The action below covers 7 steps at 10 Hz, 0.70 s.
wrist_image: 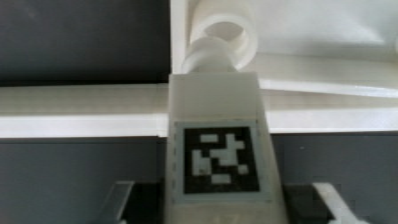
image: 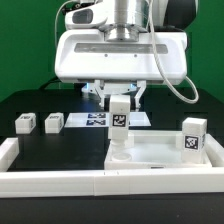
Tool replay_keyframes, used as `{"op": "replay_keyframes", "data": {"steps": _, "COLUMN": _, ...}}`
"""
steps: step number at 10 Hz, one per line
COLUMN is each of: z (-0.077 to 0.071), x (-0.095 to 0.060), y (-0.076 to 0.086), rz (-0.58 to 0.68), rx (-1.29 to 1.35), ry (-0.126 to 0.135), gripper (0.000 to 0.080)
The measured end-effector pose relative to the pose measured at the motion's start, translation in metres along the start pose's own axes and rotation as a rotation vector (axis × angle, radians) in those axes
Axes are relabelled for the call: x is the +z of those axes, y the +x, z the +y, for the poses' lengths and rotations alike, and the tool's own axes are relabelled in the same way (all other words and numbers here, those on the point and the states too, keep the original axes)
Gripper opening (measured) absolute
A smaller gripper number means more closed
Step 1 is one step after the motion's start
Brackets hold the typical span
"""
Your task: Assemble square table
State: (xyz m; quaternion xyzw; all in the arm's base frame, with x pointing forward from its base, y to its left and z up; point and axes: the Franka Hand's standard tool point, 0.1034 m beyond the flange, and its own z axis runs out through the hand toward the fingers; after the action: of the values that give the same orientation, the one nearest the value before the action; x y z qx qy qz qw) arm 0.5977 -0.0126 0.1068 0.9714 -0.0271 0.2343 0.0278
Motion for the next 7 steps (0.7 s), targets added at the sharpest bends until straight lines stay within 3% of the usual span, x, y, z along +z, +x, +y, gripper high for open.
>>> {"op": "replay_keyframes", "data": {"steps": 7, "z": -0.005, "x": 0.011, "y": -0.006, "rz": -0.003, "rx": -0.016, "ry": -0.002, "gripper": 0.0290}}
